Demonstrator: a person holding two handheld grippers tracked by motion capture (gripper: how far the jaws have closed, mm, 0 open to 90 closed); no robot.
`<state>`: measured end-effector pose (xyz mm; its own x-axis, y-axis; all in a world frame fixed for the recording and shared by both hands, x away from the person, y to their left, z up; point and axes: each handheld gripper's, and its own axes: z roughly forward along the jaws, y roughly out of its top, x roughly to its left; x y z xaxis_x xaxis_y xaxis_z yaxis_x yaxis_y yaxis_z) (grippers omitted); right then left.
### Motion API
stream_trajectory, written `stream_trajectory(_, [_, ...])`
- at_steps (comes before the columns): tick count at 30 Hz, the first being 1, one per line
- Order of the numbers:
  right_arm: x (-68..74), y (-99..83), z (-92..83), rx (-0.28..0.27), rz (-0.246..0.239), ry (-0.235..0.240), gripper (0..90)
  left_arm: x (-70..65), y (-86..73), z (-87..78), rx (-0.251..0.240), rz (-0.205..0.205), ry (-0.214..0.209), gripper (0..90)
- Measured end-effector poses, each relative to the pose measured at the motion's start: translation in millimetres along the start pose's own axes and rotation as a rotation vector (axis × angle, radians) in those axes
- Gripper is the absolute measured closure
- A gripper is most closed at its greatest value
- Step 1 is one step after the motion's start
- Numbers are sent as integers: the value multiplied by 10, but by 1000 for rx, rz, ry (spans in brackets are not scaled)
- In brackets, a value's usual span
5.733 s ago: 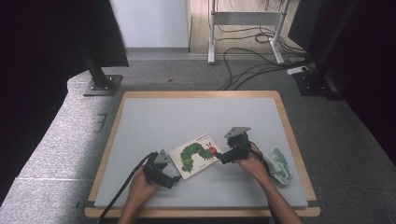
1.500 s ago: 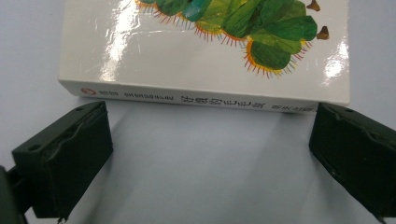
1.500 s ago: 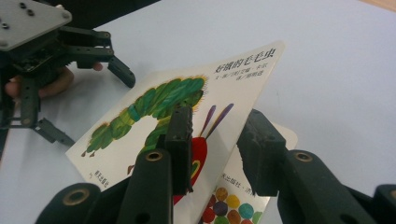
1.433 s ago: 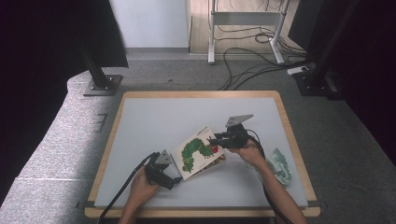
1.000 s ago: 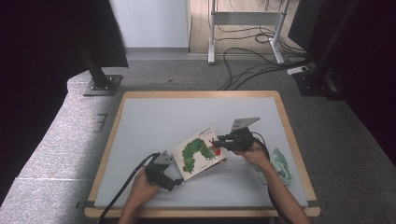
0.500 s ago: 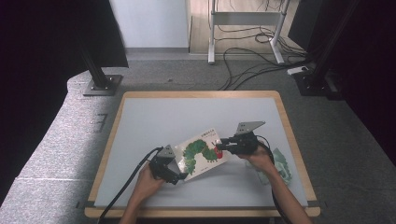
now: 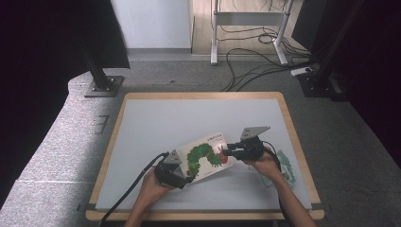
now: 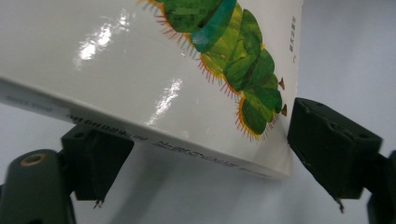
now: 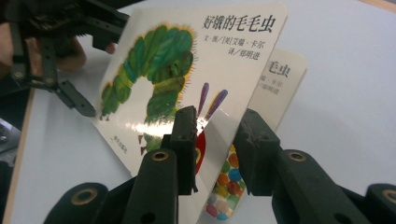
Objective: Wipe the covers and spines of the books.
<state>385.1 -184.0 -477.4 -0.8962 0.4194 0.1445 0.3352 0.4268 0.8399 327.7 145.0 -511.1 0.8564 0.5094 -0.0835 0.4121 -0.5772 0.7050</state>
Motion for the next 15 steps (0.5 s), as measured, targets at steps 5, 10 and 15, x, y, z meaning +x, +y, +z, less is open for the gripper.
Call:
stream_trajectory(5, [7, -40, 41, 47, -5, -44, 675, -39, 14, -93, -27, 40, 22, 316])
stream_trajectory(10, [11, -74, 96, 60, -2, -80, 675, -59, 12, -109, -28, 59, -16, 426])
stream_trajectory(15, [44, -87, 75, 61, -16, -98, 677, -91, 2, -112, -34, 65, -55, 529])
